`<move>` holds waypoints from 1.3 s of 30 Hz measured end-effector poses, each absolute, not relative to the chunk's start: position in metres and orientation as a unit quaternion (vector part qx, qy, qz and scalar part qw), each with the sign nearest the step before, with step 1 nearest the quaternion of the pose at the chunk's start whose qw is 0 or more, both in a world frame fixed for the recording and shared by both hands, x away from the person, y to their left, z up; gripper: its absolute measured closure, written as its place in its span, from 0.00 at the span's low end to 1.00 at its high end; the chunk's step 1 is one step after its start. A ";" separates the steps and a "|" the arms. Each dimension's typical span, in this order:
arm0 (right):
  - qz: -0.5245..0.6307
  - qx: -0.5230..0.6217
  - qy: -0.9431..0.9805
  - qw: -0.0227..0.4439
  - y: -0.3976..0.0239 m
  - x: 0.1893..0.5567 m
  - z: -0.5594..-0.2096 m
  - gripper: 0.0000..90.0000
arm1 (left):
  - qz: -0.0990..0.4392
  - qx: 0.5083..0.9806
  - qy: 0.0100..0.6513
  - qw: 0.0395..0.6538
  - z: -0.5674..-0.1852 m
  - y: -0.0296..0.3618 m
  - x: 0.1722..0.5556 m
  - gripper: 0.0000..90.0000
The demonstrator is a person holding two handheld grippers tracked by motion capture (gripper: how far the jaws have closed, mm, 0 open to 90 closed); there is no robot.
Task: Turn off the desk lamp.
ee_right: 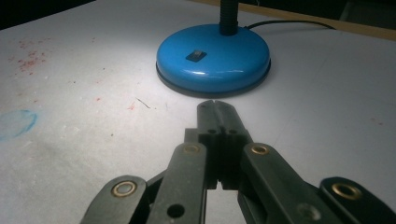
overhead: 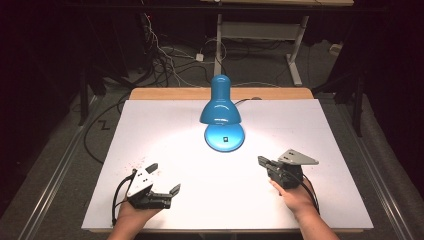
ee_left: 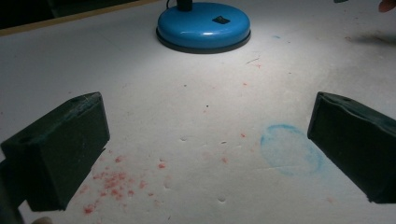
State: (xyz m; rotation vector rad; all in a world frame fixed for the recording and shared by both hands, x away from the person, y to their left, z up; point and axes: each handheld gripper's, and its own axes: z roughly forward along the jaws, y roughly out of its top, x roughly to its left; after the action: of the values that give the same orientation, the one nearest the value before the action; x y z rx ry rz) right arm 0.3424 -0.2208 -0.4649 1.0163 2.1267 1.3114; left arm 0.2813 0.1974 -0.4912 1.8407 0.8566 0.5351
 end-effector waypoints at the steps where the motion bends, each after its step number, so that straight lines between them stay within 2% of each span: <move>1: 0.472 0.366 0.771 0.221 -0.219 0.345 -0.465 1.00 | 0.220 0.761 0.353 0.498 -0.492 0.198 0.281 0.00; 9: 0.468 0.360 0.777 0.218 -0.201 0.359 -0.467 1.00 | 0.197 0.767 0.361 0.493 -0.489 0.200 0.282 0.00; 39: 0.468 0.350 0.786 0.200 -0.156 0.412 -0.472 1.00 | 0.208 0.756 0.351 0.512 -0.488 0.199 0.277 0.00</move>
State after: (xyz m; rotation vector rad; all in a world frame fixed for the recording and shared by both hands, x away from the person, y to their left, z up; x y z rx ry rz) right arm 0.4124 -0.1563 -0.4719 0.9773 2.1980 1.3096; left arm 0.2774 0.1992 -0.4880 1.8190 0.8434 0.4999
